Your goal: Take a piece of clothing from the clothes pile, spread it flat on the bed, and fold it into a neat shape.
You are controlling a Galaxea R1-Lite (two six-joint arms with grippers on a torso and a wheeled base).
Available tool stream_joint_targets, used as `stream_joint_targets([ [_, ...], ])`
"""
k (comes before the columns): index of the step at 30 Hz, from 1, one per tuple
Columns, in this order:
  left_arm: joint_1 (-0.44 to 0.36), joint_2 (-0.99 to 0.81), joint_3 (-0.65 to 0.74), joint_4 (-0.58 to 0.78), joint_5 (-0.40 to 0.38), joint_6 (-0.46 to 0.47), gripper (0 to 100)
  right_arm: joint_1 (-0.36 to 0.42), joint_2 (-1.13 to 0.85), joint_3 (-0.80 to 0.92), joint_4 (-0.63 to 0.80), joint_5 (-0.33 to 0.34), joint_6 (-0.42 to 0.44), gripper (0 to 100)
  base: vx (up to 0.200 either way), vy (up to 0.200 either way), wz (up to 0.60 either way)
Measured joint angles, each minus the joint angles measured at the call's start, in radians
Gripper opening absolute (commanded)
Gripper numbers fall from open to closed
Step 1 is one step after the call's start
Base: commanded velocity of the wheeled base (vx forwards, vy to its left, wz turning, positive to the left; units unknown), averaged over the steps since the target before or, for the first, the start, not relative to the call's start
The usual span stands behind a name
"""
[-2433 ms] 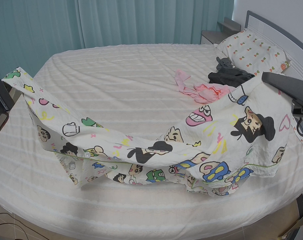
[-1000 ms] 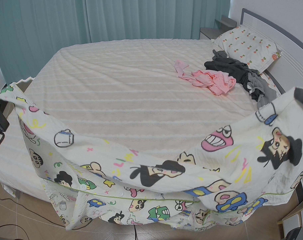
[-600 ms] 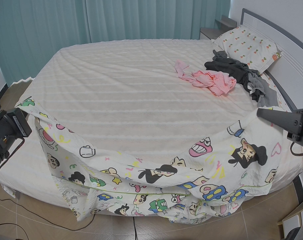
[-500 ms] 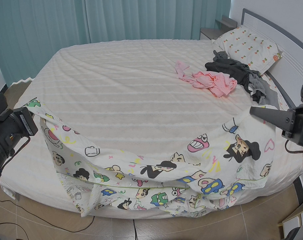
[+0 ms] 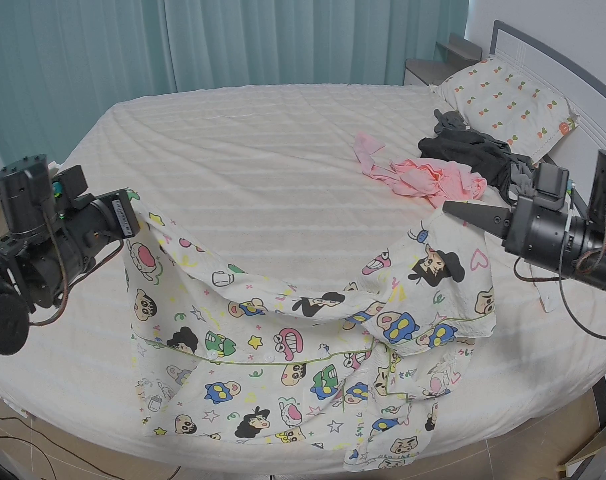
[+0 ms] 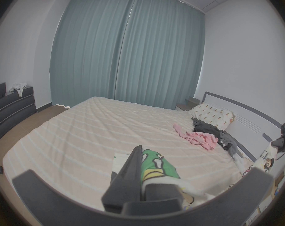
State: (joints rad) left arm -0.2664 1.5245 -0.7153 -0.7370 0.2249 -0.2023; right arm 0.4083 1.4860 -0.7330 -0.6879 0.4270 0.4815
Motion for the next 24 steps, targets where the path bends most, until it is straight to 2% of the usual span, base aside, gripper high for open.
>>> stream_joint_targets([
  [8,0.019,0.263,-0.098,-0.127,0.034,-0.025,0,-0.045,0.217,-0.042,-0.127,-0.031,0.006,0,0.000,0.000,0.00],
  [15,0.040,0.484,-0.189,-0.203,0.076,-0.026,0,-0.077,0.426,-0.143,-0.181,-0.071,0.012,0,0.000,0.000,0.00],
  [16,0.044,0.517,-0.212,-0.208,0.083,-0.026,100,-0.081,0.457,-0.166,-0.184,-0.079,0.013,0,0.000,0.000,0.00],
  [18,0.051,0.577,-0.263,-0.216,0.097,-0.027,100,-0.090,0.513,-0.212,-0.186,-0.093,0.014,0,0.000,0.000,0.00],
  [19,0.054,0.610,-0.293,-0.219,0.106,-0.029,100,-0.096,0.542,-0.237,-0.189,-0.099,0.015,100,0.000,0.000,0.00],
  [24,0.070,0.743,-0.431,-0.226,0.141,-0.040,100,-0.117,0.665,-0.350,-0.183,-0.113,0.058,100,0.000,0.000,0.00],
])
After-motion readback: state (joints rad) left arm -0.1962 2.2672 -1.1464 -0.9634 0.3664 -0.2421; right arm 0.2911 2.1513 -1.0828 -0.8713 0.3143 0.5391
